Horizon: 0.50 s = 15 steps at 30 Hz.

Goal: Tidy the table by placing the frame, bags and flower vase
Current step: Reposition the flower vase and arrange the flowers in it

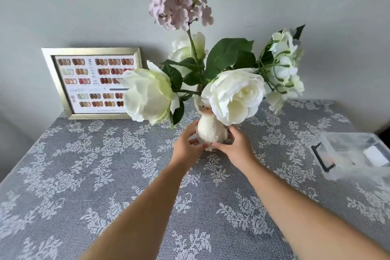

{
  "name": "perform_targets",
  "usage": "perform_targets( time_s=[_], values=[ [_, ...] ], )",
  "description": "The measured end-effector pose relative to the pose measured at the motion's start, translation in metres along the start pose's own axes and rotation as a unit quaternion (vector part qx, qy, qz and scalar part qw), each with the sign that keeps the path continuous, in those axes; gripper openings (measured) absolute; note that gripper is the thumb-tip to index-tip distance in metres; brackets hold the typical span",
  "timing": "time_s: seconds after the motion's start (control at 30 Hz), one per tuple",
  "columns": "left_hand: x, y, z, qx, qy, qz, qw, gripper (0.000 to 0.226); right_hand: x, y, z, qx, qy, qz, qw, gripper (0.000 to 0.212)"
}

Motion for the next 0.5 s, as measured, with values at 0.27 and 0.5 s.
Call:
perform_targets(
  time_s=[0.27,0.5],
  values=[
    [-0.001,0.001,-0.027,-0.011,-0.008,0.044,0.999,0.073,0.006,-0.005,-0.026,-0.009,-0.008,0.0,1.0,0.081],
    [-0.011,0.002,-0.058,-0.016,-0.01,0.014,1.0,0.078,0.008,-0.007,-0.062,0.01,-0.008,-0.027,1.0,0.082]
  ],
)
Point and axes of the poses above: each hand's wrist, its own z-axis away from the middle knuckle, its own y-axis out of the palm, x = y × z, the point moved 1 cm from there along -z, towards the middle knuckle, and after that the axes turned 1 degree about x, right-handed, at the moved point
